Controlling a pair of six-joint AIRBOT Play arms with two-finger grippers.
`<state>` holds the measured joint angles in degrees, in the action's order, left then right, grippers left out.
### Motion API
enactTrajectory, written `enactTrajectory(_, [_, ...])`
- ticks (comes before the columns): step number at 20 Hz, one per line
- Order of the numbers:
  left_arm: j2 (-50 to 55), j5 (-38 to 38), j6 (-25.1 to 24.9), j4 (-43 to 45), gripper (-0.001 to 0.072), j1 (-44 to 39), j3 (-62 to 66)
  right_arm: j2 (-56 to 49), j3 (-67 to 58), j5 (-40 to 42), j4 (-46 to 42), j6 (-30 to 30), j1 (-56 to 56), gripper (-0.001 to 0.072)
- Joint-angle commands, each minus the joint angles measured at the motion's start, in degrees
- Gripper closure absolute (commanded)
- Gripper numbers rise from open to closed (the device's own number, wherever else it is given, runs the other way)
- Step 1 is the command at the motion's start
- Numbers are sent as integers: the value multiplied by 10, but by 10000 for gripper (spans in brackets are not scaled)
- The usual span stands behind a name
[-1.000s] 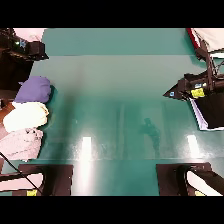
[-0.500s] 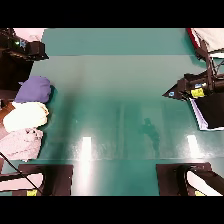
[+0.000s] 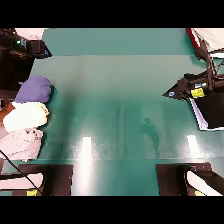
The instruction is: Fold the shirts.
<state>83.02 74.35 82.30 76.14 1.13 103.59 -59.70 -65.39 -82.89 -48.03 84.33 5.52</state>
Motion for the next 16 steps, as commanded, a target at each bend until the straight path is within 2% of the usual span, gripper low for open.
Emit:
enactTrajectory(1, [34,-8,42,164,152,2,-27,0,0,0,0,0,-1,690])
enactTrajectory(3, [57,-23,81,230,152,18,-72,0,0,0,0,0,0,690])
enactTrajectory(6, [84,-57,120,231,152,56,-132,0,0,0,0,0,0,690])
enactTrajectory(12, [117,-104,122,229,158,70,-176,0,0,5,0,0,-1,690])
enactTrajectory(13, [117,-107,122,229,277,70,-175,0,0,5,0,0,-1,690])
enactTrajectory(14, [117,-106,122,228,509,70,-172,0,0,5,0,0,-1,690])
enactTrajectory(15, [117,-102,121,228,679,70,-168,0,0,7,0,0,-1,690])
enactTrajectory(16, [117,-96,121,226,682,70,-160,0,0,10,0,0,-1,690])
